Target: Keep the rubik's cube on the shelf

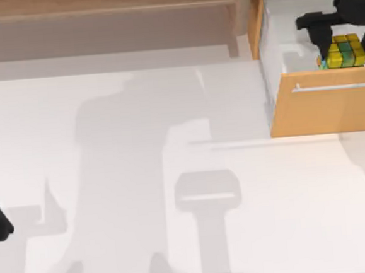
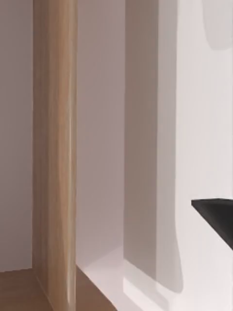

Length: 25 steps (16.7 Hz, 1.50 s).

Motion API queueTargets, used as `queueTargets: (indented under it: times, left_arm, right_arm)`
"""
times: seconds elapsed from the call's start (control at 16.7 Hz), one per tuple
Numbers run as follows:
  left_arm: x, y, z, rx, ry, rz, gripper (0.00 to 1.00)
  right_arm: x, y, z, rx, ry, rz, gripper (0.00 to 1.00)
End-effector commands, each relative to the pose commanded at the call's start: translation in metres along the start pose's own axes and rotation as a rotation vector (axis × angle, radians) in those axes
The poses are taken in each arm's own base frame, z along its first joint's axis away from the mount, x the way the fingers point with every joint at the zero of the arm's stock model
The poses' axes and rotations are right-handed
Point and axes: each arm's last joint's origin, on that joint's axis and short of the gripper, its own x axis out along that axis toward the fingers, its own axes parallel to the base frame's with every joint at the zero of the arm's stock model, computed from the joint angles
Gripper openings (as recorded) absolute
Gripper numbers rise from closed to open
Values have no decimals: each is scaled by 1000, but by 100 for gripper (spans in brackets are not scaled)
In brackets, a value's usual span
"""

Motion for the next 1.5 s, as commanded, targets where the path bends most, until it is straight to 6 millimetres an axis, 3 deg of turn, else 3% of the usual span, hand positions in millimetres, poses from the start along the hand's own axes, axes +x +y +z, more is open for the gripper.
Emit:
queueTargets:
  times: [0.3,0.48,0.6,1.02,1.26,1.5]
  left_arm:
    - [0,0,0,0,0,0,100]
    - [0,0,0,0,0,0,100]
    - [0,0,0,0,0,0,100]
    - [0,0,0,0,0,0,100]
    - [0,0,0,0,0,0,100]
    - [0,0,0,0,0,0,100]
  right_arm:
    - [-52,32,-23,-108,-163,-69,0]
    - [-77,73,-42,-212,-314,-98,0]
    - [-82,106,-56,-288,-412,-110,0]
    - [-51,213,-94,-436,-791,-126,0]
    - [-28,253,-102,-376,-1049,-114,0]
    - [-7,281,-108,-249,-1279,-80,0]
